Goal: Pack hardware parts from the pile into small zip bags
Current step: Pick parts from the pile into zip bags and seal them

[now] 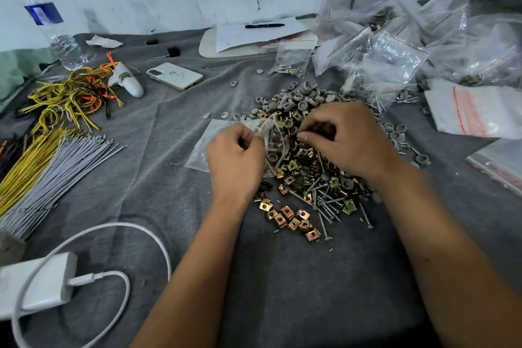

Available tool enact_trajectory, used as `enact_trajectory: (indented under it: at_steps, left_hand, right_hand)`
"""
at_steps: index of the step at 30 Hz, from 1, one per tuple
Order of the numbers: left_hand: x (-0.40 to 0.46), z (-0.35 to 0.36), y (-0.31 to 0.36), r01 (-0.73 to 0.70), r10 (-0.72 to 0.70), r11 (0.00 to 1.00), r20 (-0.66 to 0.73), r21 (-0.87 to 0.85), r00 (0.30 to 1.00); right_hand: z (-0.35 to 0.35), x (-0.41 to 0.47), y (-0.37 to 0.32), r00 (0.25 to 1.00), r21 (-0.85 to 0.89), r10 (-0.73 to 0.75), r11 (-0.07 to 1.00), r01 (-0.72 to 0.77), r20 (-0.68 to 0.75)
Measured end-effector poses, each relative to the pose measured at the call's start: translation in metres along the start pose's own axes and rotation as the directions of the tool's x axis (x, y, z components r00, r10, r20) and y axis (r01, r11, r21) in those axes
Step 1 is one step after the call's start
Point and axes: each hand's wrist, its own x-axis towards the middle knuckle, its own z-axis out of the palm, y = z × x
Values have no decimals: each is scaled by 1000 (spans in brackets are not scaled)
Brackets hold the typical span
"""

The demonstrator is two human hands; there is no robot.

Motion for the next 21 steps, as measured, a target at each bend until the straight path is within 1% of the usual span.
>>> enact_trajectory:
  at_steps: [5, 7, 9, 10, 12, 14, 15, 19, 21]
  left_hand:
    - [-1, -2, 3, 30, -27, 997, 43, -73, 999]
    - [-1, -3, 4, 53, -48, 992, 49, -113, 998]
    - [0, -4, 4, 62, -56, 990, 46, -129, 997]
    - [0, -4, 4, 62, -56, 990, 45, -130, 997]
    - [0, -3, 4, 52, -46, 990, 48, -130, 998]
    - [-1, -3, 5, 34, -28, 992, 53, -120, 998]
    - [-2, -3, 6, 30, -24, 993, 54, -118, 998]
    - [-2, -2, 6, 14, -7, 992, 60, -123, 998]
    - [-2, -2, 6, 5, 1, 993, 58, -114, 998]
  right_hand:
    - [-13, -3, 9, 970, 1, -25, 1000, 26, 240]
    - [-16, -4, 11, 973, 11, -13, 1000, 11, 231]
    - [-24, -5, 12, 978, 69, 33, 996, -48, 207]
    - [-29, -5, 13, 971, 102, 64, 991, -90, 232]
    - [-39, -7, 16, 920, 127, 104, 978, -163, 378]
    - [-45, -8, 14, 842, 90, 124, 976, -200, 524]
    - [-47, -7, 13, 810, 65, 137, 975, -211, 570]
    - [-54, -2, 6, 734, -14, 154, 981, -193, 661]
    - [-55, -3, 4, 716, -81, 184, 981, -176, 673]
